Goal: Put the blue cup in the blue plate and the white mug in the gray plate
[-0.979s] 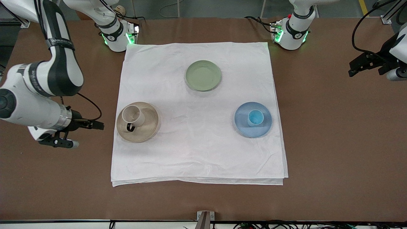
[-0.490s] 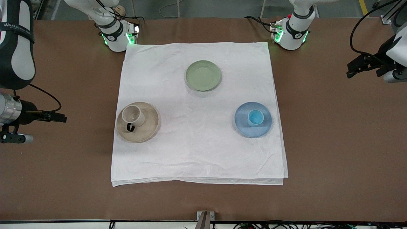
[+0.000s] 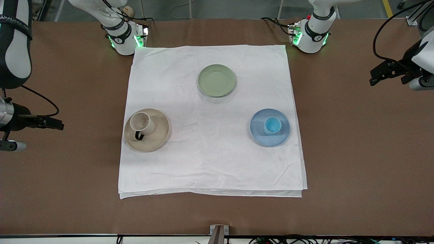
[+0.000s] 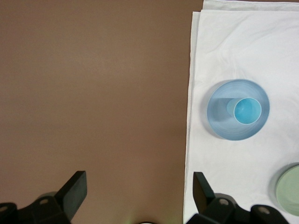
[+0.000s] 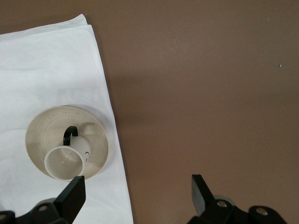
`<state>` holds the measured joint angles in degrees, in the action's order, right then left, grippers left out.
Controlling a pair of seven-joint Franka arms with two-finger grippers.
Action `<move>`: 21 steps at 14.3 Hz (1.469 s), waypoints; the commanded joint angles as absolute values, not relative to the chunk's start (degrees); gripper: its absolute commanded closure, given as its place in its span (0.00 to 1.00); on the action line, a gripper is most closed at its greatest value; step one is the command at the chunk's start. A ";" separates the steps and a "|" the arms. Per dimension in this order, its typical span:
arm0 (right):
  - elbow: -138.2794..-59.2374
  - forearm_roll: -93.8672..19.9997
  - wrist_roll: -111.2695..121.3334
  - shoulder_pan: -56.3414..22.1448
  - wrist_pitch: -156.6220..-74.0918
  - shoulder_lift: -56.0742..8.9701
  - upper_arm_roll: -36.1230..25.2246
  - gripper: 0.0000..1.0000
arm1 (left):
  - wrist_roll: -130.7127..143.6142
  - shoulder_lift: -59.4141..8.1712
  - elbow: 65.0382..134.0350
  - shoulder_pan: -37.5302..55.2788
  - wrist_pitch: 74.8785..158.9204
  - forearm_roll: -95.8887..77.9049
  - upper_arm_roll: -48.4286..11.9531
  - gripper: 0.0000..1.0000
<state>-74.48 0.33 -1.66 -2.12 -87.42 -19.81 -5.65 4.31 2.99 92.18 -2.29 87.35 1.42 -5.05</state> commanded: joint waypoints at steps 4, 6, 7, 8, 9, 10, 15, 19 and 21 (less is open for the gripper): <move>-73.91 0.44 -1.50 -1.67 -82.62 -17.94 -4.83 0.00 | 3.52 3.51 92.72 -2.29 88.33 0.62 -4.92 0.00; -75.48 0.44 -1.23 -1.58 -82.09 -16.10 -5.01 0.00 | 3.52 3.87 92.72 -2.46 88.16 0.62 -4.92 0.00; -76.98 0.44 -0.97 -1.23 -82.18 -14.17 -5.01 0.00 | 3.43 4.04 92.81 -2.55 87.98 0.53 -4.83 0.00; -78.56 0.44 -0.01 -0.80 -82.35 -12.58 -5.01 0.00 | 3.51 4.04 92.90 -2.55 87.89 0.53 -4.83 0.00; -79.88 0.44 1.22 -0.09 -82.27 -10.92 -5.01 0.00 | 3.52 4.04 92.81 -2.64 87.89 0.53 -4.83 0.00; -81.63 0.44 1.75 0.96 -82.27 -9.25 -4.75 0.00 | 3.52 3.87 92.90 -2.64 87.89 0.53 -4.83 0.00; -90.34 0.61 1.93 0.88 -83.76 -0.10 -4.57 0.00 | 3.52 3.69 92.55 -2.29 88.15 0.61 -4.83 0.00; -92.28 0.97 1.93 0.18 -83.59 3.33 -4.66 0.00 | 3.43 3.69 92.46 -2.55 88.15 0.61 -4.83 0.00; -92.37 1.05 1.93 0.18 -83.41 4.13 -4.66 0.00 | 3.34 3.60 92.46 -2.55 88.15 0.62 -4.75 0.00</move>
